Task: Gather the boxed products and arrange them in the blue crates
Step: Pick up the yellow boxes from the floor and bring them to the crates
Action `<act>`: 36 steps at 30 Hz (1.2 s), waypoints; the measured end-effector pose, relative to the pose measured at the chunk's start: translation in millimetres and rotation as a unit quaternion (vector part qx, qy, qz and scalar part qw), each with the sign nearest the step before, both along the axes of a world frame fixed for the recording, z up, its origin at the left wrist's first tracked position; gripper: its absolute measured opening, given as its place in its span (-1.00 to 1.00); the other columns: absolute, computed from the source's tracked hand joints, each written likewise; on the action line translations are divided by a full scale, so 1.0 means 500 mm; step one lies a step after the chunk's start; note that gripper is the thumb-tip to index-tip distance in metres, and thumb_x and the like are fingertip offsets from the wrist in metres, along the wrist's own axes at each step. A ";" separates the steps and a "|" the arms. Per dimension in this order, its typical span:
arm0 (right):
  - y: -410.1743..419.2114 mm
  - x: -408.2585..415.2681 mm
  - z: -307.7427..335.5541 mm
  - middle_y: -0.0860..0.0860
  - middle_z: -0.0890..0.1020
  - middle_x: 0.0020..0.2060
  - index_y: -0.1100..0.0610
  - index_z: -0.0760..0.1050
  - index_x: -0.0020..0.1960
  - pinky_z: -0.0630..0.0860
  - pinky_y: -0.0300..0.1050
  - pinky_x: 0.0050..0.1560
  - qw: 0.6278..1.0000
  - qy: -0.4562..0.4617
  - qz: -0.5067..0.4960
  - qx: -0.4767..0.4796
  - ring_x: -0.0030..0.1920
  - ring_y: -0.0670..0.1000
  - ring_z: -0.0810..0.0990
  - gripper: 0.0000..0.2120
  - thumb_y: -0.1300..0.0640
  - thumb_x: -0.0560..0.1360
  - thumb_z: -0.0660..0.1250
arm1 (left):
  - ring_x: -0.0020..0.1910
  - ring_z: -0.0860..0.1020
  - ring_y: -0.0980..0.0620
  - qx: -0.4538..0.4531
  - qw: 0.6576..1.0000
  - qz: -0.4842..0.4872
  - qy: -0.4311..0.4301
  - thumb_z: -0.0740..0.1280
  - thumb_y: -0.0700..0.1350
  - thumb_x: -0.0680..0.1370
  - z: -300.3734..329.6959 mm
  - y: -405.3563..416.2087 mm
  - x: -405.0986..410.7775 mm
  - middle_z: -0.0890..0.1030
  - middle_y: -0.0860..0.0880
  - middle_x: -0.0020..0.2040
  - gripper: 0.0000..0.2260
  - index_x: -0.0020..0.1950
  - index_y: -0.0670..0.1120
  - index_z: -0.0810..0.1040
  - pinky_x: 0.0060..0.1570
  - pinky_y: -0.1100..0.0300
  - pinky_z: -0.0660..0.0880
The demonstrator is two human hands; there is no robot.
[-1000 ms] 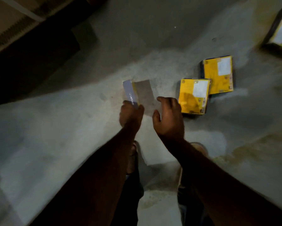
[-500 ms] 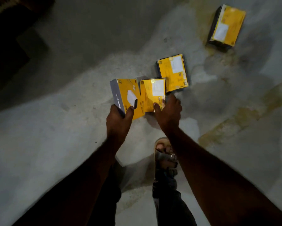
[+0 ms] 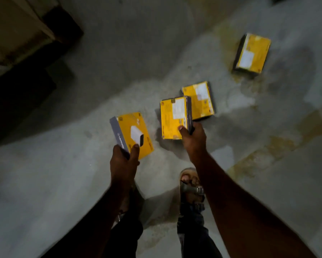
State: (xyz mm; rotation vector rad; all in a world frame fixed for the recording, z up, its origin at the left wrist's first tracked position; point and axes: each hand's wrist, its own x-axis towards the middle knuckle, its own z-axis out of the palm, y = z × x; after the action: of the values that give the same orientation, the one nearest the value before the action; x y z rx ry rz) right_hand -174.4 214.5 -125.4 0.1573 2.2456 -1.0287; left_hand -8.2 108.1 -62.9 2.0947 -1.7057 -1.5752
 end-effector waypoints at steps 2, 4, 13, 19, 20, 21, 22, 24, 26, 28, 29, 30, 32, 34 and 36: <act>-0.024 -0.006 0.089 0.11 0.63 0.04 0.19 0.53 0.17 0.47 -0.14 -0.01 1.000 0.012 0.014 -0.016 0.01 0.05 0.58 -0.67 0.09 0.47 0.45 | -0.26 0.57 -0.01 0.019 0.999 0.018 0.029 0.38 -0.01 0.54 0.081 -0.033 0.005 0.47 -0.05 -0.21 -0.77 -0.15 -0.05 0.36 -0.16 -0.06 0.63; -0.054 -0.011 0.205 0.09 0.62 0.00 0.16 0.52 0.13 0.51 -0.12 -0.02 0.999 0.007 0.019 -0.040 -0.02 0.06 0.59 -0.70 0.07 0.47 0.45 | 0.00 0.61 -0.10 0.070 0.995 0.025 0.074 0.37 -0.04 0.56 0.181 -0.069 0.012 0.56 -0.13 0.01 -0.79 0.06 -0.11 0.43 -0.14 0.01 0.62; -0.130 -0.004 0.809 -0.01 0.59 -0.13 0.13 0.48 0.05 0.38 -0.47 -0.23 0.971 0.069 0.183 -0.141 -0.12 0.00 0.56 -0.69 0.02 0.40 0.45 | 0.18 0.57 -0.09 0.056 0.985 0.051 0.158 0.32 -0.07 0.59 0.739 -0.149 0.116 0.54 -0.08 0.24 -0.66 0.33 -0.07 0.37 -0.07 0.09 0.58; -0.191 0.070 1.156 0.02 0.63 -0.11 0.12 0.48 0.04 0.45 -0.29 -0.17 0.920 0.119 0.299 -0.221 -0.13 0.01 0.58 -0.67 -0.01 0.39 0.47 | 0.17 0.56 -0.10 -0.040 0.953 0.179 0.242 0.26 -0.11 0.62 1.052 -0.139 0.227 0.56 -0.09 0.25 -0.67 0.39 -0.07 0.38 0.08 -0.06 0.53; -0.204 0.089 1.196 0.02 0.63 -0.10 0.12 0.48 0.06 0.47 -0.24 -0.15 0.911 0.125 0.314 -0.237 -0.12 0.00 0.59 -0.65 -0.03 0.38 0.46 | 0.18 0.56 -0.10 -0.056 0.946 0.191 0.255 0.26 -0.11 0.63 1.090 -0.131 0.248 0.56 -0.07 0.23 -0.69 0.37 -0.04 0.40 0.11 -0.07 0.53; -0.217 0.108 1.230 0.01 0.64 -0.08 0.12 0.48 0.08 0.49 -0.25 -0.15 0.901 0.127 0.328 -0.254 -0.12 -0.02 0.59 -0.64 -0.02 0.39 0.47 | 0.18 0.56 -0.09 -0.069 0.941 0.201 0.265 0.25 -0.11 0.63 1.122 -0.121 0.272 0.56 -0.06 0.23 -0.71 0.36 -0.02 0.40 0.11 -0.07 0.53; -0.231 0.128 1.261 0.01 0.64 -0.07 0.11 0.48 0.09 0.49 -0.32 -0.16 0.891 0.127 0.341 -0.270 -0.12 -0.04 0.59 -0.66 0.01 0.41 0.48 | 0.19 0.56 -0.09 -0.082 0.936 0.207 0.273 0.25 -0.09 0.63 1.150 -0.113 0.295 0.56 -0.05 0.24 -0.71 0.35 -0.01 0.41 0.09 -0.05 0.54; -0.260 0.175 1.320 0.01 0.63 -0.05 0.10 0.46 0.09 0.47 -0.41 -0.19 0.873 0.131 0.363 -0.299 -0.12 -0.06 0.59 -0.70 0.07 0.44 0.48 | 0.21 0.55 -0.09 -0.107 0.928 0.215 0.283 0.25 -0.07 0.62 1.201 -0.103 0.344 0.55 -0.07 0.28 -0.67 0.39 -0.03 0.39 0.03 0.01 0.55; -0.287 0.226 1.368 0.01 0.62 -0.03 0.07 0.44 0.08 0.51 -0.33 -0.15 0.854 0.137 0.386 -0.321 -0.08 -0.04 0.61 -0.71 0.06 0.45 0.47 | 0.22 0.55 -0.10 -0.132 0.917 0.238 0.290 0.25 -0.05 0.62 1.246 -0.099 0.395 0.55 -0.09 0.29 -0.63 0.42 -0.07 0.37 0.03 0.03 0.56; -0.314 0.288 1.405 0.02 0.62 -0.02 0.08 0.45 0.07 0.56 -0.20 -0.12 0.835 0.146 0.411 -0.335 -0.05 -0.01 0.62 -0.71 0.04 0.45 0.47 | 0.20 0.56 -0.10 -0.158 0.905 0.260 0.297 0.25 -0.06 0.62 1.289 -0.102 0.454 0.55 -0.12 0.28 -0.62 0.43 -0.10 0.36 0.03 0.03 0.56; -0.329 0.321 1.422 0.02 0.63 -0.04 0.08 0.46 0.06 0.57 -0.15 -0.12 0.827 0.151 0.420 -0.341 -0.07 -0.01 0.62 -0.72 0.03 0.44 0.47 | 0.17 0.57 -0.08 -0.172 0.899 0.268 0.301 0.24 -0.07 0.62 1.312 -0.105 0.486 0.56 -0.12 0.26 -0.63 0.42 -0.12 0.36 0.02 0.05 0.56; -0.345 0.355 1.435 0.01 0.63 -0.06 0.08 0.46 0.04 0.56 -0.13 -0.12 0.820 0.153 0.427 -0.349 -0.09 -0.01 0.62 -0.73 0.03 0.44 0.47 | 0.14 0.59 -0.04 -0.187 0.893 0.274 0.305 0.24 -0.08 0.62 1.334 -0.108 0.521 0.57 -0.11 0.23 -0.64 0.40 -0.14 0.37 -0.01 0.07 0.57; -0.381 0.436 1.462 0.00 0.62 -0.10 0.08 0.48 0.03 0.52 -0.17 -0.16 0.805 0.156 0.441 -0.365 -0.14 -0.06 0.60 -0.73 0.03 0.44 0.48 | 0.05 0.62 0.04 -0.225 0.878 0.288 0.308 0.24 -0.09 0.62 1.374 -0.115 0.606 0.60 -0.08 0.17 -0.68 0.36 -0.13 0.40 -0.11 0.16 0.61; -0.421 0.530 1.479 0.00 0.63 -0.10 0.10 0.49 0.04 0.51 -0.19 -0.18 0.790 0.151 0.455 -0.382 -0.14 -0.05 0.61 -0.71 -0.01 0.43 0.48 | -0.01 0.65 0.06 -0.261 0.865 0.300 0.306 0.27 -0.05 0.61 1.405 -0.126 0.709 0.63 -0.08 0.13 -0.69 0.31 -0.13 0.44 -0.18 0.19 0.61; -0.459 0.635 1.495 0.01 0.64 -0.09 0.10 0.49 0.05 0.56 -0.12 -0.16 0.778 0.135 0.466 -0.399 -0.11 0.00 0.62 -0.71 -0.01 0.45 0.46 | 0.01 0.66 0.02 -0.289 0.858 0.310 0.290 0.29 -0.01 0.59 1.431 -0.140 0.822 0.64 -0.11 0.13 -0.68 0.29 -0.13 0.47 -0.19 0.19 0.59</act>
State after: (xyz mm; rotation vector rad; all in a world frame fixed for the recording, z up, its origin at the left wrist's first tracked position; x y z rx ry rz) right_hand 143.0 -15.0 622.1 -1.3921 1.5138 -1.3062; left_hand 402.9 38.0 652.8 1.4315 -0.9695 -1.1225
